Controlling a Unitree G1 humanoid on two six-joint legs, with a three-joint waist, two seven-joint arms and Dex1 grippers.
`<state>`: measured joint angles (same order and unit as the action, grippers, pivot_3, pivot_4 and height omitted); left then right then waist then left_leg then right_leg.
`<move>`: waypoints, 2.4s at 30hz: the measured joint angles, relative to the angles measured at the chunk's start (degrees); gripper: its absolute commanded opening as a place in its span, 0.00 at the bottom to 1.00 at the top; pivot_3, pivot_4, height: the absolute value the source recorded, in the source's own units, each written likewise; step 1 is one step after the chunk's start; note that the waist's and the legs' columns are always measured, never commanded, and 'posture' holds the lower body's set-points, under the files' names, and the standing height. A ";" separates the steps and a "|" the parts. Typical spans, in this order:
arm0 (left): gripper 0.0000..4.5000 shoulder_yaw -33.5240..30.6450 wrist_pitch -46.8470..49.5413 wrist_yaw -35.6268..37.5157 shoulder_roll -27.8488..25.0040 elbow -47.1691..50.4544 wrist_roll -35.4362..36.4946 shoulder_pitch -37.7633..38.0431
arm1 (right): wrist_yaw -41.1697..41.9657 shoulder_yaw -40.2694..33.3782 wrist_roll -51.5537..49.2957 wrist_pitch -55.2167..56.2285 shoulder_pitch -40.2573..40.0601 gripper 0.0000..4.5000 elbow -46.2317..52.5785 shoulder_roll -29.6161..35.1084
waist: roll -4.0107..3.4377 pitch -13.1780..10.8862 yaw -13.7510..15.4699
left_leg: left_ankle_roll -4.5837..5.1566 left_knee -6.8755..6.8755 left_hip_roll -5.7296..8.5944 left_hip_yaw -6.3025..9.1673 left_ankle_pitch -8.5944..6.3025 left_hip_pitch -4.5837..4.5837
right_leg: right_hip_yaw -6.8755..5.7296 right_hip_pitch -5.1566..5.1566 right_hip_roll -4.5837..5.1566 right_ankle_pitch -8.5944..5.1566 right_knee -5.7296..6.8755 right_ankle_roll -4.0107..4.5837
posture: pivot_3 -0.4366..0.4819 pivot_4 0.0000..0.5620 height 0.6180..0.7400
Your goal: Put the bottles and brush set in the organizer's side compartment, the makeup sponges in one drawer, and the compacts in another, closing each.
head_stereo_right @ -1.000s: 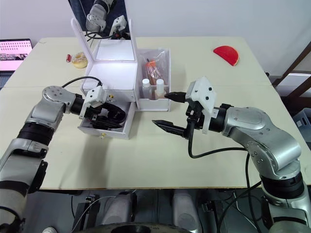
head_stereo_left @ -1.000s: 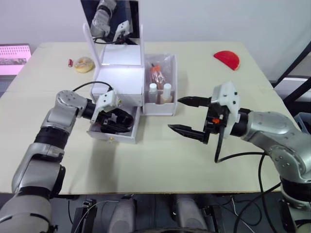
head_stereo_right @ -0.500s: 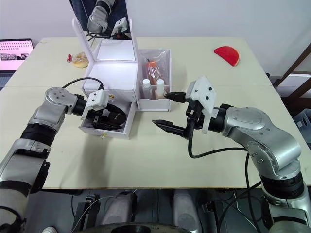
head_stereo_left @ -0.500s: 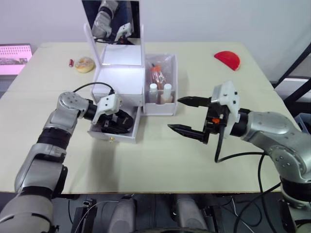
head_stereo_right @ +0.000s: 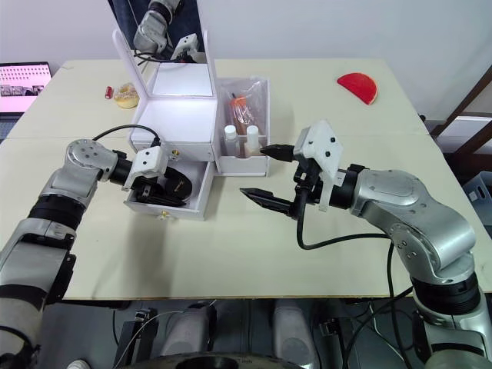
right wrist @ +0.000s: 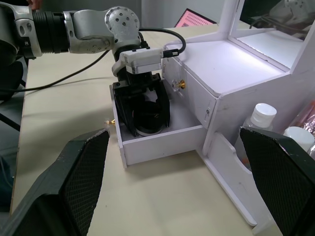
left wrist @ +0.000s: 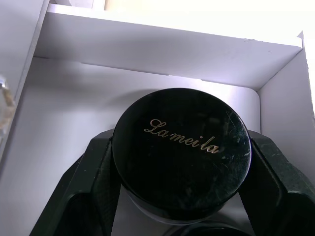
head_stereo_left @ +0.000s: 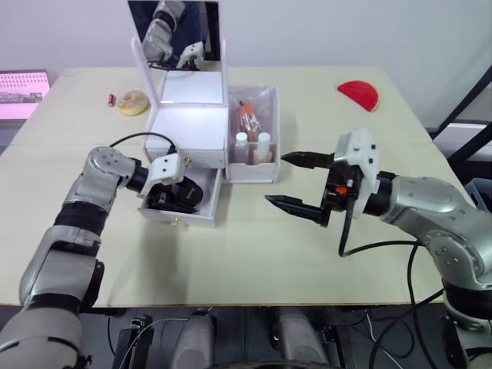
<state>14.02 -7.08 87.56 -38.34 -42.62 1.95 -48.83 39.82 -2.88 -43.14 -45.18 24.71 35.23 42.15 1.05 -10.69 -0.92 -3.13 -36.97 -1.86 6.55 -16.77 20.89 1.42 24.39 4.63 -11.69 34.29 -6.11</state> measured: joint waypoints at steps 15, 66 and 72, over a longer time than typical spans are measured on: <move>0.83 -2.07 14.25 4.32 0.64 9.20 6.26 0.12 | -0.01 0.00 0.16 0.09 0.00 1.00 0.00 -0.05 | 0.00 0.00 -0.01 | 0.00 -0.01 0.00 0.01 0.00 0.03 | 0.00 0.00 0.00 -0.01 -0.01 -0.02 | 0.48 0.27 1.00; 0.00 -8.40 22.34 -13.61 -15.45 39.20 11.17 25.11 | 5.30 -7.04 -0.80 2.29 -3.27 1.00 -3.24 5.18 | -0.08 -0.06 0.29 | 0.04 -0.04 0.00 0.02 -0.02 0.10 | 0.00 0.06 0.01 -0.01 0.01 0.01 | 0.48 0.27 1.00; 0.00 -6.81 20.18 -19.67 -9.72 32.80 6.55 20.18 | 4.52 -6.78 -0.77 2.29 -3.24 1.00 -2.92 5.06 | -0.08 -0.05 0.30 | 0.04 -0.05 0.01 0.02 -0.02 0.05 | 0.00 0.02 0.01 0.00 0.03 0.00 | 0.48 0.27 1.00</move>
<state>7.21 13.10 67.89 -48.05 -9.82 8.50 -28.66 44.34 -9.67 -43.91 -42.89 21.47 32.31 47.21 0.98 -10.74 -0.63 -3.09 -37.02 -1.85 6.57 -16.79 20.94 1.41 24.40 4.64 -11.69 34.31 -6.11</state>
